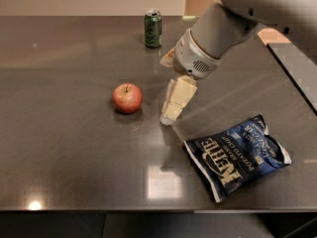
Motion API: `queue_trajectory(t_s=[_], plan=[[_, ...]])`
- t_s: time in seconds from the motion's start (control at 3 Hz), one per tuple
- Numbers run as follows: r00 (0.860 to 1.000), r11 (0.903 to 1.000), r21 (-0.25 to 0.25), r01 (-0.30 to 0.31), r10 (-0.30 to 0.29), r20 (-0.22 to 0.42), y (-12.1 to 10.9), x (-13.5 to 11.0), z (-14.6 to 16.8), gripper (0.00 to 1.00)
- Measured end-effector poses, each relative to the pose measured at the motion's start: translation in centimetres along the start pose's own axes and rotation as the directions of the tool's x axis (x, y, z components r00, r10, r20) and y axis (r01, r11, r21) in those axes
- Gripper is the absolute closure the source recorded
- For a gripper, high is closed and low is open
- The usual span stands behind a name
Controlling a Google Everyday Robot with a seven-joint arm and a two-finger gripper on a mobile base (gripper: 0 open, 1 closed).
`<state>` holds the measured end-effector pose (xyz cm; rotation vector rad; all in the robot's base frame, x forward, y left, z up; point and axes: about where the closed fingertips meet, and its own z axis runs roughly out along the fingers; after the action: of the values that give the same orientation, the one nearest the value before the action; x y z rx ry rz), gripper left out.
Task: Pick apple
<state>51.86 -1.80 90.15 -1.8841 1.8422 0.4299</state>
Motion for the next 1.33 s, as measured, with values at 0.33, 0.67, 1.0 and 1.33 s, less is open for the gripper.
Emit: queue_trajectory(t_s=[0.33, 0.67, 1.0, 1.33], plan=[[0.999, 0.9997, -0.009, 0.024, -0.023, 0.049, -0.6, -1.8, 1.9, 0.0], [0.997, 0.9994, -0.02, 0.03, -0.028, 0.07, -1.1, -2.7, 3.6, 0.0], [0.997, 0.9989, -0.037, 0.03, -0.027, 0.076, -1.8, -3.2, 5.3, 0.0], [0.997, 0.998, -0.054, 0.032, -0.028, 0.077, -2.2, -3.7, 6.9, 0.0]])
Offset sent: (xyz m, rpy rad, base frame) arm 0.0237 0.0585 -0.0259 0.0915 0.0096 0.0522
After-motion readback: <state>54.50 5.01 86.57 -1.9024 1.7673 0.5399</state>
